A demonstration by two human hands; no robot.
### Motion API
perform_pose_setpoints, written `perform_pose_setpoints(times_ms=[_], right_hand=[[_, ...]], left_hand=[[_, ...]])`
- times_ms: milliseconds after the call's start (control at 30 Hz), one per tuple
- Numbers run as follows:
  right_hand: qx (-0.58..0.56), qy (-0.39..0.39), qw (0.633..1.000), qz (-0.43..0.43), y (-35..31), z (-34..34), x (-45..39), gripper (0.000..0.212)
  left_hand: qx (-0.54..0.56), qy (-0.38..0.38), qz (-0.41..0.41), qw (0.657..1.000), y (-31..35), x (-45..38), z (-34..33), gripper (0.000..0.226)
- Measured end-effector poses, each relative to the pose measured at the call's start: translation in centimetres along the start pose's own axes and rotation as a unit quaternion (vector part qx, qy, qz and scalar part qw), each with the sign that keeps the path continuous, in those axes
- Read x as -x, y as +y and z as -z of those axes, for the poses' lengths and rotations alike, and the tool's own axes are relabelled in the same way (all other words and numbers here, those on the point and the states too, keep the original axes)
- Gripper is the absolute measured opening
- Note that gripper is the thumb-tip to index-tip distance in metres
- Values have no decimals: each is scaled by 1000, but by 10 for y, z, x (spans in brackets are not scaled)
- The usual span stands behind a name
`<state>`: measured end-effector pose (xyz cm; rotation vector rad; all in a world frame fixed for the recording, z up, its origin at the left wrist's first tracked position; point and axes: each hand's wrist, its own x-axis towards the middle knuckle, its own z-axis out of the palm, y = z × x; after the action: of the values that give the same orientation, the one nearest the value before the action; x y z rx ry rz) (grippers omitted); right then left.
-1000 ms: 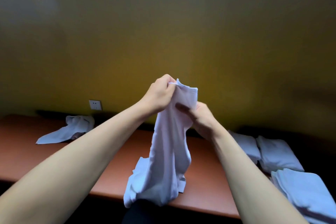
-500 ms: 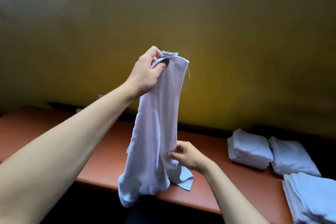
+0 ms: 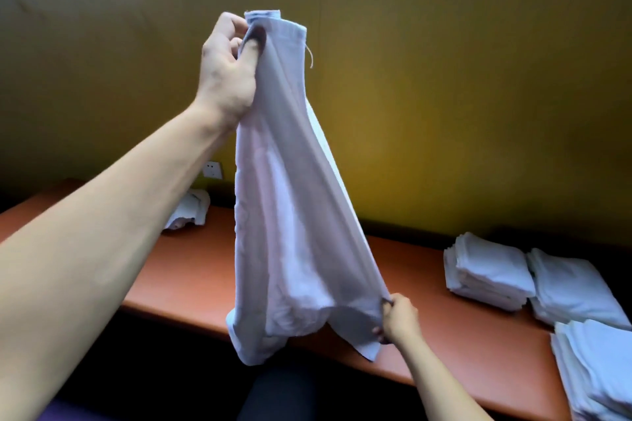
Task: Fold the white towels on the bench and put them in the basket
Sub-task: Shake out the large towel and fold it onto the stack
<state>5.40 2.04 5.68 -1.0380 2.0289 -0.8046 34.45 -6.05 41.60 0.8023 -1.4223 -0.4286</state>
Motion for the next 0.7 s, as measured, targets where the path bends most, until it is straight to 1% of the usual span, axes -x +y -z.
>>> perform_pose_setpoints(times_ms=[33,100,167,233,300,367,400,467,533,600,700], right_hand=[[-15,37,999,-6,5,10,-6,19],[26,95,995,-6,17,37,-18,18],[81,117,990,-23,32,62,-28,19],[109,142,983,-37,42,84,-30,19],[69,182,980,-46,44,102,-22,19],[-12,216,975,-53,43,116,-12,21],[-47,248,967,-41,41,124,-5,21],[-45,313,949,2,35,138,11,19],[-19,353,934,50,25,155,32,22],[-30,400,912,89,7,170,60,25],[-39,449,879,158,-13,190,91,22]], left_hand=[[-11,5,6,1000,-7,1,6,15],[-31,31,25,999,-21,6,20,14],[-38,70,46,996,-31,10,34,14],[-44,89,56,993,-38,15,49,17],[-57,87,56,993,-42,23,60,21],[-86,86,51,991,-46,32,71,24],[-100,91,50,990,-46,36,78,25],[-130,119,62,982,-49,43,92,27],[-164,153,83,971,-51,51,107,29],[-213,181,102,955,-52,60,121,29],[-256,222,122,933,-58,73,143,20]])
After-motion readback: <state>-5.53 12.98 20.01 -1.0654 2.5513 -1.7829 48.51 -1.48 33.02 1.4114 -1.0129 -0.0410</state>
